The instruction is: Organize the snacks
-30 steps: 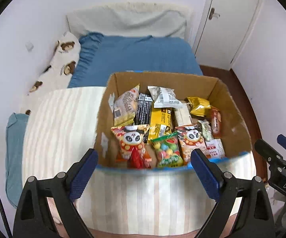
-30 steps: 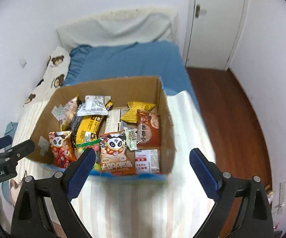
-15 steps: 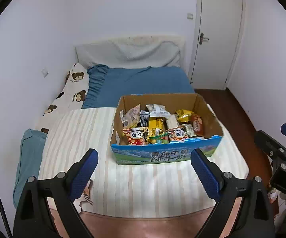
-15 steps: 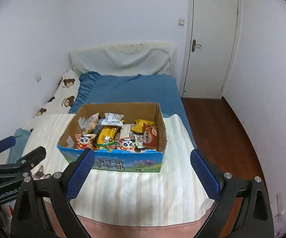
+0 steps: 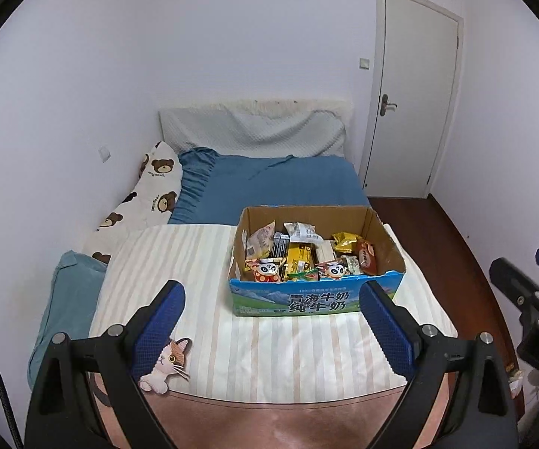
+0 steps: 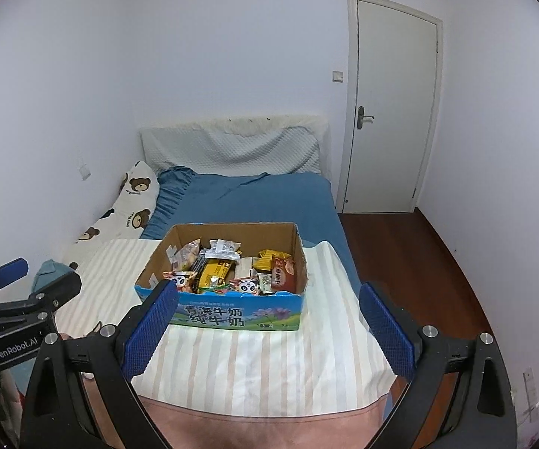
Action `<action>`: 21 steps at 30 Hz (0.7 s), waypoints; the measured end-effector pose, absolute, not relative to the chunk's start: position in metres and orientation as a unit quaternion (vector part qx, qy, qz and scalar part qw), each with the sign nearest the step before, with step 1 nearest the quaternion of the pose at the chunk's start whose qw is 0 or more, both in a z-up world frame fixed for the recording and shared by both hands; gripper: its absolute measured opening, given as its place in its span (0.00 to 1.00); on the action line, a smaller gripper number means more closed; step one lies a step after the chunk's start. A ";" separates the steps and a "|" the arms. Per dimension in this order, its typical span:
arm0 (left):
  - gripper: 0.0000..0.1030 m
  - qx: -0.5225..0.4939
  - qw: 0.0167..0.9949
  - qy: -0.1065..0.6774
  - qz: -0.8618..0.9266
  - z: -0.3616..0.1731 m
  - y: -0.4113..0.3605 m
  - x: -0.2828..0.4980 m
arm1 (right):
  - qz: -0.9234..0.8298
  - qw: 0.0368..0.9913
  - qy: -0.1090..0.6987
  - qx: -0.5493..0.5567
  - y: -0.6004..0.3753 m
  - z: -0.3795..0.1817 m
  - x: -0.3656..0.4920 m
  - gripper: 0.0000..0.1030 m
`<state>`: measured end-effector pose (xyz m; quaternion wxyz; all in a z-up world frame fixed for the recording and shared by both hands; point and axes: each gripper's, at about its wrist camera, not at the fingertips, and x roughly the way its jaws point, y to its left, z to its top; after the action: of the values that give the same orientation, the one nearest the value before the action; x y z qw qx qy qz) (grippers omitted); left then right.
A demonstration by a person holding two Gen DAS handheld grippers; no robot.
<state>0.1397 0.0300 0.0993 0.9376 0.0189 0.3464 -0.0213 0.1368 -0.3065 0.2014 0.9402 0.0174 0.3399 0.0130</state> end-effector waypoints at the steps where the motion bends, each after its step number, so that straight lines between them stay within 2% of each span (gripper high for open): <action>1: 0.93 0.019 0.938 0.345 -0.022 0.100 0.029 0.139 | 0.015 0.940 0.341 0.019 -0.307 0.201 0.136 0.97; 5: 0.93 0.015 0.937 0.348 -0.024 0.094 0.027 0.146 | 0.015 0.936 0.350 0.025 -0.309 0.195 0.141 0.99; 8: 1.00 0.012 0.936 0.352 -0.028 0.089 0.024 0.157 | 0.011 0.935 0.353 0.030 -0.312 0.190 0.150 0.99; 21: 1.00 0.033 0.931 0.364 -0.004 0.057 0.012 0.212 | -0.002 0.928 0.372 0.023 -0.314 0.148 0.217 0.99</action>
<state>0.2123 0.0122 0.0572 0.9309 0.0327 0.3638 -0.0037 0.2173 -0.3138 0.1484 0.9281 0.0232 0.3717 -0.0019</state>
